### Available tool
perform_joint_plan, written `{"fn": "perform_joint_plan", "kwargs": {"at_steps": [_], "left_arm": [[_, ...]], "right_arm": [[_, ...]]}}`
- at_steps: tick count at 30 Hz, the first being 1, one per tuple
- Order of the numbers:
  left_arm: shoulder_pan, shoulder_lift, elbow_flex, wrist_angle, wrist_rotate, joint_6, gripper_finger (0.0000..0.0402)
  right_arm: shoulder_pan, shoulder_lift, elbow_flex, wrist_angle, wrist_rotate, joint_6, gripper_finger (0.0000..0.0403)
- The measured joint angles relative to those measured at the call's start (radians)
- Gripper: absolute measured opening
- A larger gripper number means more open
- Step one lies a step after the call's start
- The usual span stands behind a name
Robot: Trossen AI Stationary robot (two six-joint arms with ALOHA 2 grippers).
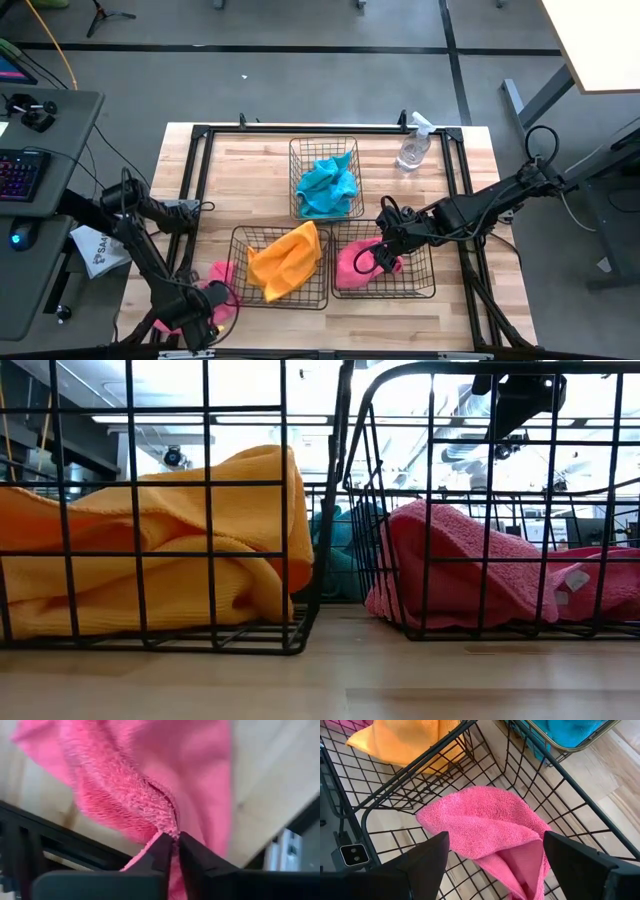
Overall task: Sort microfiber towel by color & place in baskets
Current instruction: Put the pink towel into the bottom right basket
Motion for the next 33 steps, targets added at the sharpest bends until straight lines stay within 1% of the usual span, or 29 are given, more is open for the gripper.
{"fn": "perform_joint_plan", "kwargs": {"at_steps": [5,9,12,15,19,22,26,30,33], "left_arm": [[-0.002,0.002,0.072,-0.025,0.019,0.038,0.0004],[-0.002,0.002,0.169,-0.1,0.01,0.09,0.0001],[-0.002,0.001,0.268,-0.192,0.012,0.134,0.0001],[-0.002,0.001,0.383,-0.307,0.049,0.201,0.0001],[0.006,0.0,0.555,-0.429,0.034,0.331,0.0],[0.037,0.0,0.68,-0.498,-0.024,0.431,0.0],[0.112,-0.002,0.847,-0.54,-0.165,0.579,0.0],[0.237,-0.002,0.988,-0.536,-0.291,0.771,0.0],[0.359,-0.003,1.036,-0.511,-0.352,0.951,0.0]], "right_arm": [[0.0,0.0,0.0,-0.001,0.0,-0.012,0.0319],[0.0,0.0,0.0,-0.001,0.0,-0.025,0.0319],[0.0,0.0,0.0,-0.003,0.0,-0.026,0.0319],[0.0,0.0,0.0,-0.008,0.0,-0.026,0.0319],[0.0,0.0,0.0,-0.008,-0.01,-0.027,0.0319],[0.009,0.0,0.0,-0.007,-0.012,-0.048,0.0319],[0.039,-0.018,0.0,0.003,-0.016,-0.053,0.0319],[0.082,-0.075,0.0,0.032,-0.014,-0.044,0.0319],[0.121,-0.139,0.0,0.035,0.001,-0.022,0.0319]]}}
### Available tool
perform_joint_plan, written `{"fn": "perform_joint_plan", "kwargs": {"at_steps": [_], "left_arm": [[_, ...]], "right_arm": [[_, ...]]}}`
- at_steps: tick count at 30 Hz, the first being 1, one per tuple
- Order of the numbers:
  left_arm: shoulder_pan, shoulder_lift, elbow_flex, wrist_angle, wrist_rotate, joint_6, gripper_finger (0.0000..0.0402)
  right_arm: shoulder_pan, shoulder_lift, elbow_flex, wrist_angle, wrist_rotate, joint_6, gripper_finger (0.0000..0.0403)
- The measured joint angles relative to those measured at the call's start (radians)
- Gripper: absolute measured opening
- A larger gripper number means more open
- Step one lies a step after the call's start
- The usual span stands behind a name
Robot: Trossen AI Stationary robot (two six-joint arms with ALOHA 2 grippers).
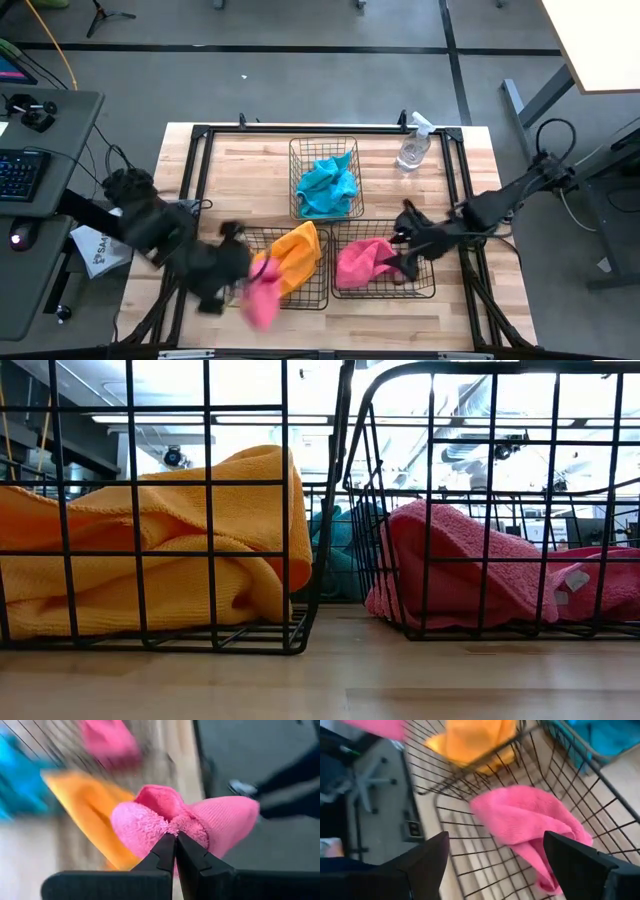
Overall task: Sort microfiber towel by color & place in baskets
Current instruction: Put the pink towel into the bottom right basket
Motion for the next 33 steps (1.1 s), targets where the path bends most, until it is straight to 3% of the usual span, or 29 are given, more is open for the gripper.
{"fn": "perform_joint_plan", "kwargs": {"at_steps": [3,8,13,16,20,26,33], "left_arm": [[0.123,0.001,0.002,0.11,-0.053,0.223,0.0],[0.293,0.045,-0.039,0.483,-0.074,0.572,0.0],[0.399,0.146,-0.041,0.808,-0.022,0.769,0.0],[0.437,0.223,-0.041,0.917,0.049,0.77,0.0],[0.474,0.326,-0.042,0.928,0.101,0.673,0.0],[0.497,0.495,-0.043,1.003,0.283,0.56,0.0],[0.497,0.582,-0.043,1.057,0.18,0.422,0.0006]], "right_arm": [[0.04,-0.07,0.001,0.001,0.065,0.023,0.0319],[0.1,-0.169,0.001,0.001,0.261,0.049,0.0319],[0.136,-0.238,0.001,-0.001,0.441,0.02,0.0319],[0.138,-0.259,0.001,-0.004,0.506,0.0,0.0319],[0.135,-0.269,0.001,-0.024,0.532,-0.004,0.0319],[0.135,-0.252,0.001,-0.093,0.574,0.005,0.0319],[0.135,-0.245,0.001,-0.088,0.578,0.004,0.0319]]}}
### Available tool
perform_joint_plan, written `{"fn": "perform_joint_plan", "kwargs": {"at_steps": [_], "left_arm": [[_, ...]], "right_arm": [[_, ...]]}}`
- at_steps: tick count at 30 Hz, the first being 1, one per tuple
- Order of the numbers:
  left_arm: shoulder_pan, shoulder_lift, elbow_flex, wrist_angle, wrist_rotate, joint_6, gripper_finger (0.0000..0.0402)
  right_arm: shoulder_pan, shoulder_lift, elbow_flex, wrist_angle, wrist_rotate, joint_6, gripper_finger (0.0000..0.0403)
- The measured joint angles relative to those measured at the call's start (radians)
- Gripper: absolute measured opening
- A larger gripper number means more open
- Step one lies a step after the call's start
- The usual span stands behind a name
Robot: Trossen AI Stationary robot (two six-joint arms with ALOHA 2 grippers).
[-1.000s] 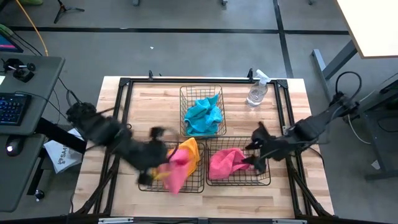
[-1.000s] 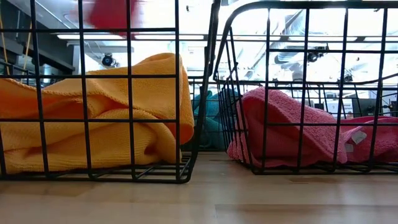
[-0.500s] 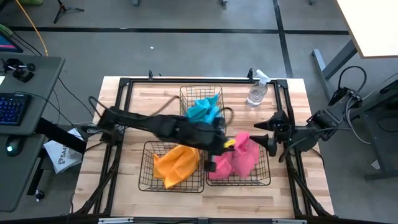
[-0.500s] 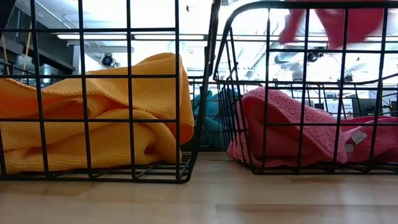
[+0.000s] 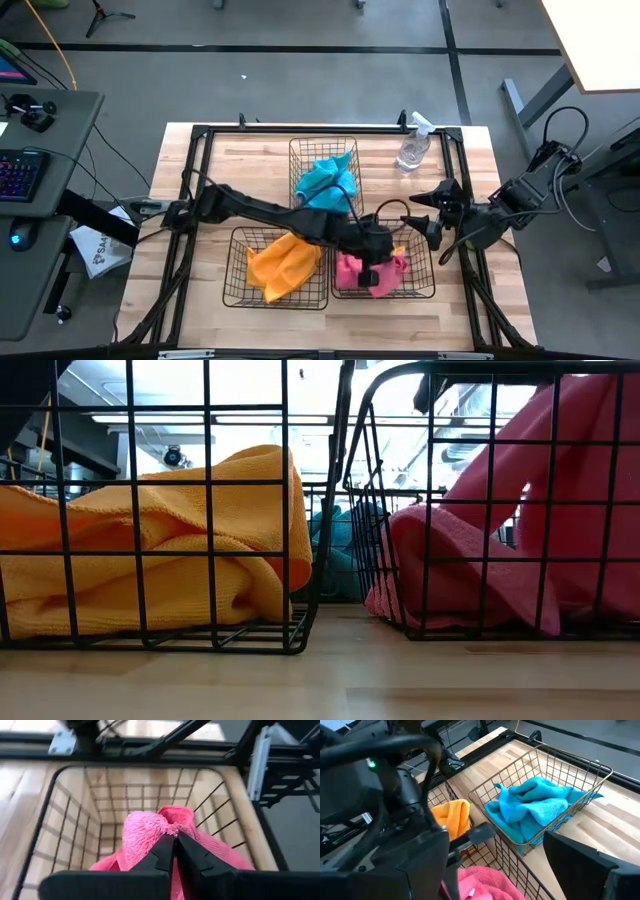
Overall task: Sort microfiber towel by color & place in baskets
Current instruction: Put the pink towel into the bottom right basket, then return to Home Position
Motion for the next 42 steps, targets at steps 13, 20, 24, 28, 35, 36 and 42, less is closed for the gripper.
{"fn": "perform_joint_plan", "kwargs": {"at_steps": [13,20,24,28,35,36,42], "left_arm": [[0.005,-0.105,0.0,-0.233,-0.022,-0.04,0.0165],[-0.007,-0.297,0.001,-0.401,-0.199,0.025,0.019],[0.016,-0.397,-0.007,-0.398,-0.262,0.074,0.019],[0.042,-0.557,-0.199,-0.258,-0.259,0.074,0.0189],[0.028,-0.958,-0.921,0.348,-0.255,-0.051,0.0188],[0.025,-1.015,-1.024,0.45,-0.262,-0.076,0.0188],[0.008,-1.273,-1.537,0.941,-0.363,-0.208,0.0187]], "right_arm": [[0.0,0.0,0.0,-0.021,0.001,-0.033,0.0319],[0.0,0.0,0.0,-0.021,0.005,-0.034,0.0319],[0.0,0.0,0.0,-0.019,0.004,-0.033,0.0319],[0.0,-0.001,0.0,-0.001,-0.009,-0.027,0.0319],[0.0,-0.001,0.0,0.027,-0.064,-0.027,0.0319],[0.0,-0.001,0.0,0.026,-0.079,-0.029,0.0319],[-0.024,0.001,0.0,0.044,-0.07,-0.014,0.0319]]}}
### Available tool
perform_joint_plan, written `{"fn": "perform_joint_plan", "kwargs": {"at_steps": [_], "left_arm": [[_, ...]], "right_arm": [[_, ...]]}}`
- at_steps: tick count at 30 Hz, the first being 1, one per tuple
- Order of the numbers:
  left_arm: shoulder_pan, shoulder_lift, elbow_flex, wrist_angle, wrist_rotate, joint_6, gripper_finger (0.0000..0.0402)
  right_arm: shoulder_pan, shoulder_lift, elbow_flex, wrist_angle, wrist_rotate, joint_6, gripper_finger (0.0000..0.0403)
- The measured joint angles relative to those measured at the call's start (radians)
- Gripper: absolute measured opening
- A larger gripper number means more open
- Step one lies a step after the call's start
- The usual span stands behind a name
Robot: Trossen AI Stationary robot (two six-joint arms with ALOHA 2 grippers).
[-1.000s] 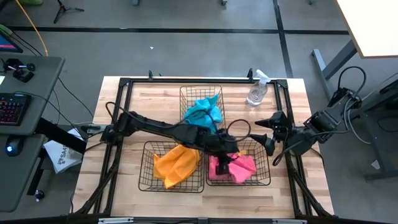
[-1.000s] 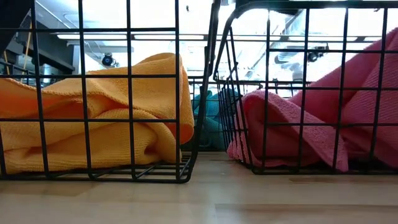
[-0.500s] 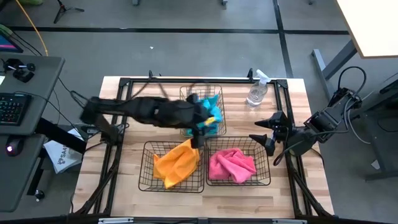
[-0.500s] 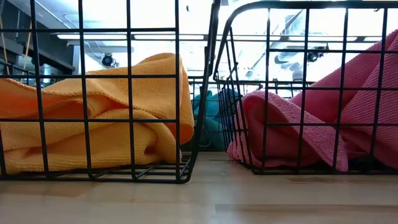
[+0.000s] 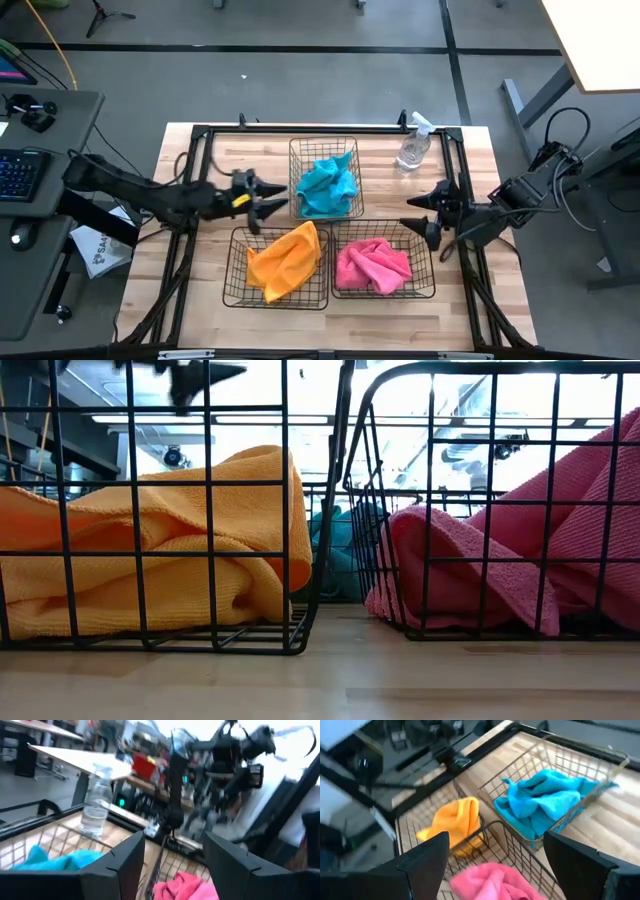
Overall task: Sort microfiber towel by color & place in baskets
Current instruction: Return to Home Position
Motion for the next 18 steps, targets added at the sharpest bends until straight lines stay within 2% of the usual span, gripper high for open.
{"fn": "perform_joint_plan", "kwargs": {"at_steps": [4,8,14,15,18], "left_arm": [[-0.006,-0.109,-0.234,0.189,-0.041,-0.048,0.0177],[-0.005,-0.203,-0.381,0.264,-0.045,-0.033,0.0141],[-0.005,-0.339,-0.547,0.262,-0.052,-0.051,0.0023],[-0.004,-0.358,-0.556,0.214,-0.06,-0.071,0.0011],[-0.003,-0.423,-0.556,0.082,-0.068,-0.101,0.0014]], "right_arm": [[-0.037,0.0,0.0,-0.006,-0.029,0.08,0.0319],[-0.055,0.0,0.0,-0.02,-0.081,0.089,0.0318],[-0.055,0.0,0.0,-0.098,-0.105,0.172,0.0285],[-0.054,0.0,0.0,-0.119,-0.113,0.187,0.0276],[-0.042,0.0,0.0,-0.161,-0.131,0.21,0.0243]]}}
